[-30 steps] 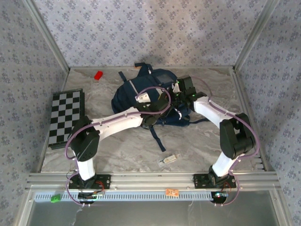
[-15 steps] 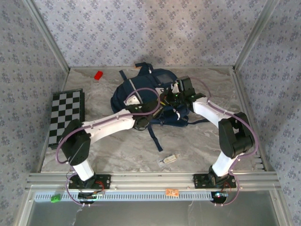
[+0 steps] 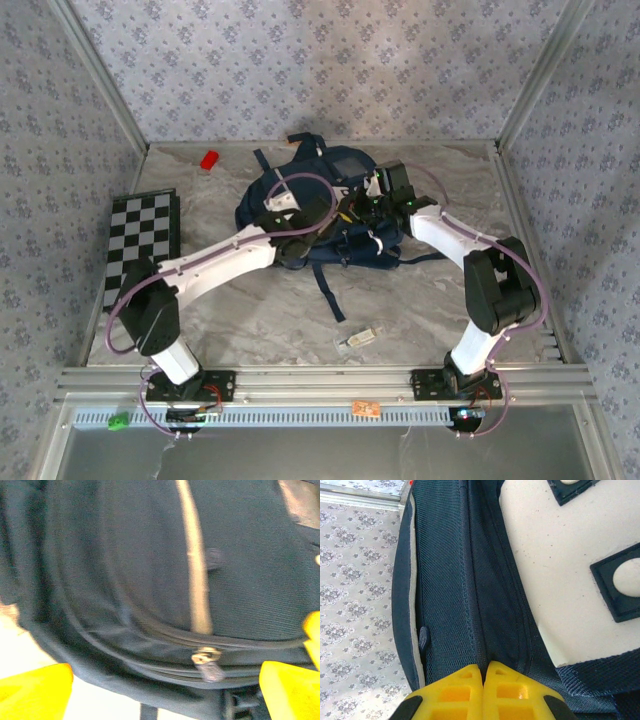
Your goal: Pack the student bag
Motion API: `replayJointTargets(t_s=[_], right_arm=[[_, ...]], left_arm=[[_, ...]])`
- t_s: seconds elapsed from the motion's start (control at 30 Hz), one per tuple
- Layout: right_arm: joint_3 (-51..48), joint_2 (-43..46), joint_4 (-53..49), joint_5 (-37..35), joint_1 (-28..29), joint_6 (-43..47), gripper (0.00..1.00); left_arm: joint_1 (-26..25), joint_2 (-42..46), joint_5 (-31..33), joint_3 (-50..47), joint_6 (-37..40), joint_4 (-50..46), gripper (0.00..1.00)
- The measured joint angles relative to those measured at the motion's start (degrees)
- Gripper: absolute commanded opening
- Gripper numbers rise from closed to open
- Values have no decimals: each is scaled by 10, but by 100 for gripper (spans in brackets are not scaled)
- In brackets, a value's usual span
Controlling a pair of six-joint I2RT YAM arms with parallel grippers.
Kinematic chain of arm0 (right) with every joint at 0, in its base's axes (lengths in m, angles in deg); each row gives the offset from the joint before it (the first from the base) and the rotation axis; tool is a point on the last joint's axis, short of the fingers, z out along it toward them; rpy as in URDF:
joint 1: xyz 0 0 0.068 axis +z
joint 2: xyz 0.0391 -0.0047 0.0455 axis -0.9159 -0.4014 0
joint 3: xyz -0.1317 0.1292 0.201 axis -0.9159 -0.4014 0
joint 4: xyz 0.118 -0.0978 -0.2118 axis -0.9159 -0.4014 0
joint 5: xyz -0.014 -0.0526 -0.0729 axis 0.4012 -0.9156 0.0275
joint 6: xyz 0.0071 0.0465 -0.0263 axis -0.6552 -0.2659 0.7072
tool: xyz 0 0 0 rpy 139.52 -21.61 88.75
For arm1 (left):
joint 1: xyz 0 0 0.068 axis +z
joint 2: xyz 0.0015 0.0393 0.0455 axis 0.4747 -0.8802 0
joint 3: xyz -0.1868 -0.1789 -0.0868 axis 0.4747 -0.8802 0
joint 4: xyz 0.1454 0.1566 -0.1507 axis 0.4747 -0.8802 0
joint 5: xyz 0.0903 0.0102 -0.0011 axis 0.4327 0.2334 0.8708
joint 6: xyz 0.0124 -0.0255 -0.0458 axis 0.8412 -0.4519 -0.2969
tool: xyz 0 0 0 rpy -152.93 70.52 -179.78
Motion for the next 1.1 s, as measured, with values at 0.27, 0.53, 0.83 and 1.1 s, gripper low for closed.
replayJointTargets(t_s=[0.27,0.53,0.83,1.1], right_arm=[[3,-12,4,14,-11,-15,0],[10,-17,7,14,-15,-22,0],[16,-23,12,3,-17,-21,0],[24,-28,10,-3,-17,-19,0]], left_arm=[[-1,-61,-15,44,10,-9,89],[7,-90,-17,62,15,-26,88],[20,-115,-14,88,20,-46,72],[27,-115,-11,92,32,-59,55]])
